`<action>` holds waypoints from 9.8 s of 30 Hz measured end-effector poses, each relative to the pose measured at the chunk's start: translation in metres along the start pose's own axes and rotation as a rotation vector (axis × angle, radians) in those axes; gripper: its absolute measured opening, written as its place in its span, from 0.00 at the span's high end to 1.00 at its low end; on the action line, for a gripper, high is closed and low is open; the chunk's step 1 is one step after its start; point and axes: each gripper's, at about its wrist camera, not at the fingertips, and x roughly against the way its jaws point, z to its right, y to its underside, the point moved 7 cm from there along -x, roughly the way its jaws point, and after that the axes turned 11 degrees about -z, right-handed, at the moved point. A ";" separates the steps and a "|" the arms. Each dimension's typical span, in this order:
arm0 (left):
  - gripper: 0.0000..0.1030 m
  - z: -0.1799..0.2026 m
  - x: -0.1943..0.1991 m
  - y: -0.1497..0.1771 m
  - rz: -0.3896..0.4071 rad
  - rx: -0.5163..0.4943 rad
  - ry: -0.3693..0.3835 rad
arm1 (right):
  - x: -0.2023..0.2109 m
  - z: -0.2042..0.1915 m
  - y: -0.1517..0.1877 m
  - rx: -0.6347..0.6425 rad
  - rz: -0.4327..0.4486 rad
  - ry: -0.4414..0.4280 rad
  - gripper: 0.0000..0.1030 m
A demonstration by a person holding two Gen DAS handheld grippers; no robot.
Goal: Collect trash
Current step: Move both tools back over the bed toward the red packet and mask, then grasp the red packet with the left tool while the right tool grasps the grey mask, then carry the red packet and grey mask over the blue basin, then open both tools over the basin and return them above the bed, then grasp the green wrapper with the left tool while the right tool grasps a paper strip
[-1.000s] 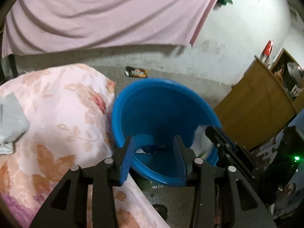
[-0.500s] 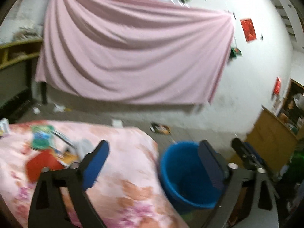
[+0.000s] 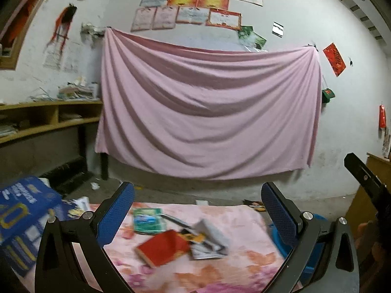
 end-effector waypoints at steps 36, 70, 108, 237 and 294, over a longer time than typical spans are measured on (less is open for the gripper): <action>0.49 -0.067 -0.128 0.113 -0.703 0.207 0.162 | -0.170 -0.060 0.160 0.079 -0.926 -0.157 0.35; 0.94 -0.035 -0.083 0.091 -0.571 0.217 0.179 | -0.107 -0.043 0.125 0.298 -0.759 -0.045 0.95; 0.94 -0.061 -0.067 0.107 -0.582 0.274 0.104 | -0.123 -0.083 0.172 0.324 -0.945 -0.214 0.86; 0.46 0.198 -0.116 0.061 -0.457 0.001 0.376 | 0.005 0.152 0.060 -0.095 -0.387 0.279 0.59; 0.59 -0.135 -0.183 0.079 -0.585 0.215 -0.014 | -0.218 -0.092 0.134 0.237 -0.801 -0.261 0.47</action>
